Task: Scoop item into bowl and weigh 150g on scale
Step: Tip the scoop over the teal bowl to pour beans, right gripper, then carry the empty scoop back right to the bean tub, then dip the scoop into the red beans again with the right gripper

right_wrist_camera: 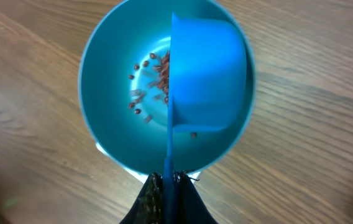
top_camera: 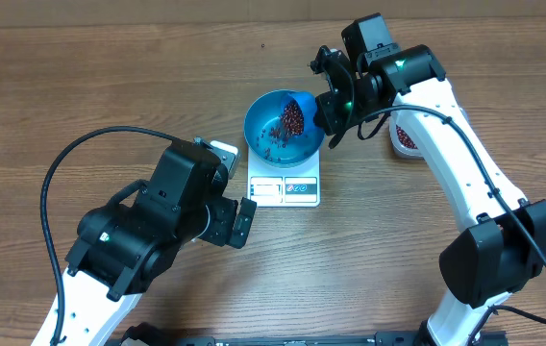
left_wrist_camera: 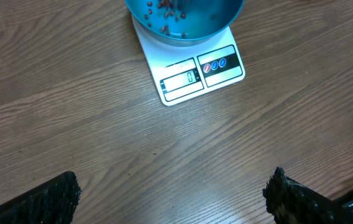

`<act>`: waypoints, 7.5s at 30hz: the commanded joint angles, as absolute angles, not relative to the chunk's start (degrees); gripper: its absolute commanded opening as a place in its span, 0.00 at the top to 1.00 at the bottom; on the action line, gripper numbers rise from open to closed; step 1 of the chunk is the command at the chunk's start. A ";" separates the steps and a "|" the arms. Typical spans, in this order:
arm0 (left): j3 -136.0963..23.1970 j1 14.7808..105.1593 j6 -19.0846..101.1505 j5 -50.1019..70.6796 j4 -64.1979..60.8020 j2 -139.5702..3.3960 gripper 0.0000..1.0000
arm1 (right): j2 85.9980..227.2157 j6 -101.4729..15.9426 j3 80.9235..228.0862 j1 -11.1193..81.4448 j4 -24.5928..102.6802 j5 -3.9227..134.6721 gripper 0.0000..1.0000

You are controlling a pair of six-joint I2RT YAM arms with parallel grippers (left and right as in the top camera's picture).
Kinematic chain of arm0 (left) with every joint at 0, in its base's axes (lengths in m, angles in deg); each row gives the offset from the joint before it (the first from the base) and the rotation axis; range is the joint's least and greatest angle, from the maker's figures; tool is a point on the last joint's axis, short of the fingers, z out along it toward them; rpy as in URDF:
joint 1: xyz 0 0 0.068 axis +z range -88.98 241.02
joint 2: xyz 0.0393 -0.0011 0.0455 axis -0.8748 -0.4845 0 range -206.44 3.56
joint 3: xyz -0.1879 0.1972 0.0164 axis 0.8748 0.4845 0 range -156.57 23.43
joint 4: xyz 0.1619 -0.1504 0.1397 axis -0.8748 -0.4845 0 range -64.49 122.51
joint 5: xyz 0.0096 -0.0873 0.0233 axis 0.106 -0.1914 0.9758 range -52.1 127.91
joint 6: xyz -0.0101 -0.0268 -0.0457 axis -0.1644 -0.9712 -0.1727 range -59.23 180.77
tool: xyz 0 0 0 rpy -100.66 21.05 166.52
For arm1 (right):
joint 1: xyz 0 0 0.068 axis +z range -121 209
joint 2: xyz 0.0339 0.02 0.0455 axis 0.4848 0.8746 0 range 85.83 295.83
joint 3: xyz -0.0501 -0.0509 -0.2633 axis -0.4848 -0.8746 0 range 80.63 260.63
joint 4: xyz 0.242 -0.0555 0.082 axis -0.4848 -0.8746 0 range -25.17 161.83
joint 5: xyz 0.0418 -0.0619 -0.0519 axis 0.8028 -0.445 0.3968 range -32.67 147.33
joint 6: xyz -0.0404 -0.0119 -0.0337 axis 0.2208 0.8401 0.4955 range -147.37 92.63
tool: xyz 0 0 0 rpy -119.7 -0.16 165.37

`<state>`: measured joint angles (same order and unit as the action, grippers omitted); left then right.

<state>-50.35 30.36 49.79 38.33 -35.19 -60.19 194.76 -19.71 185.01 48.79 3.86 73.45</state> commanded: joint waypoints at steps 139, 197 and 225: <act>-51.62 30.63 48.96 38.33 -35.00 -59.44 0.01 | 179.57 -22.92 186.80 26.87 3.54 88.36 0.96; -51.62 30.63 48.96 38.33 -35.00 -59.44 0.01 | 184.35 -27.01 169.82 31.94 4.04 45.23 0.96; -51.62 30.63 48.96 38.31 -35.00 -59.44 0.01 | 188.18 -25.65 169.82 34.02 2.60 49.08 0.96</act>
